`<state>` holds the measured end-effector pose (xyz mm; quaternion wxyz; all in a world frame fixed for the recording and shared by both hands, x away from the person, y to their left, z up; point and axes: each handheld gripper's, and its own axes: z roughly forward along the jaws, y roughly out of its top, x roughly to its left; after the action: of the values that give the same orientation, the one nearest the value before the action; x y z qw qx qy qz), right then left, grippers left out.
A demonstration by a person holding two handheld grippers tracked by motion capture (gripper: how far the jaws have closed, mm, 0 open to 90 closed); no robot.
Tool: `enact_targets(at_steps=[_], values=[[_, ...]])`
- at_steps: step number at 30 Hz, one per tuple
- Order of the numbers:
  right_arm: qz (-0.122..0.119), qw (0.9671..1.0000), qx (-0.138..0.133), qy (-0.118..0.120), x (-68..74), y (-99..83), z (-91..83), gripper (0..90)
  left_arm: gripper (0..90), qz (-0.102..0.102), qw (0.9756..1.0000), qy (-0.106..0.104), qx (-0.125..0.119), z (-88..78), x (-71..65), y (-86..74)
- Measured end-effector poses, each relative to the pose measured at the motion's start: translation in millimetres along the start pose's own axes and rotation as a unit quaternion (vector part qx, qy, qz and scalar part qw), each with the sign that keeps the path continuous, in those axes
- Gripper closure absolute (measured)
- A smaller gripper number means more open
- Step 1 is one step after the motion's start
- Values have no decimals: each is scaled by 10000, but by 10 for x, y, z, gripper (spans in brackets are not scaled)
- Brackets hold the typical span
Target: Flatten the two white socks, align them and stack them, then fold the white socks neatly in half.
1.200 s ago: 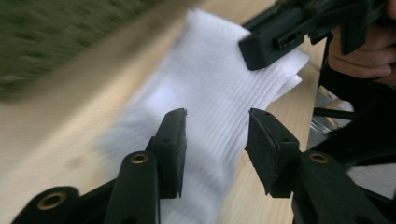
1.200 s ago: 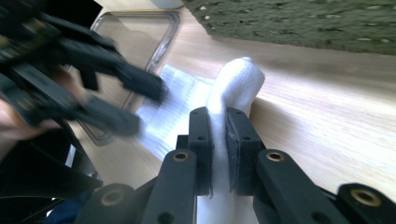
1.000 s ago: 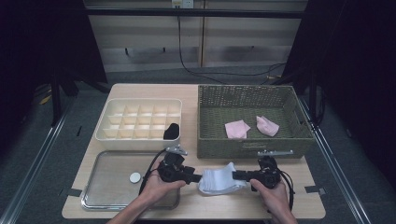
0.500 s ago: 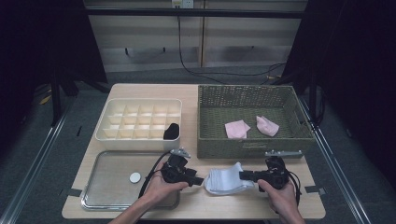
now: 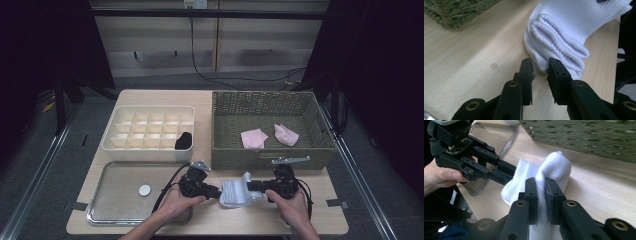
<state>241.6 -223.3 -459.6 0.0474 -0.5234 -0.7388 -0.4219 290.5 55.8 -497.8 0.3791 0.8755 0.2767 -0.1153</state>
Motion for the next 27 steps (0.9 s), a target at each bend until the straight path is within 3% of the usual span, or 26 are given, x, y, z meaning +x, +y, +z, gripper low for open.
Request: enact_targets(at_steps=[4, 8, 9, 14, 19, 27], values=[[-64, 10000, 59, 12, 59, 6, 59, 809, 717, 7, 10000, -52, 1, 7, -11, 3], [-139, 9998, 126, 34, 104, 19, 107, 805, 713, -27, 10000, -23, -9, 19, -32, 6], [-145, 9998, 137, 31, 119, 25, 117, 803, 711, 0, 10000, 68, 15, 21, -39, 13], [-249, 9994, 240, 81, 194, 48, 201, 800, 701, -11, 10000, -5, 13, 30, -38, 20], [-314, 9991, 275, 92, 245, 70, 248, 797, 701, 10, 10000, 85, 41, 29, -55, 17], [-434, 9985, 300, 174, 354, 91, 306, 788, 702, 2, 10000, 2, -4, 42, -53, 23]])
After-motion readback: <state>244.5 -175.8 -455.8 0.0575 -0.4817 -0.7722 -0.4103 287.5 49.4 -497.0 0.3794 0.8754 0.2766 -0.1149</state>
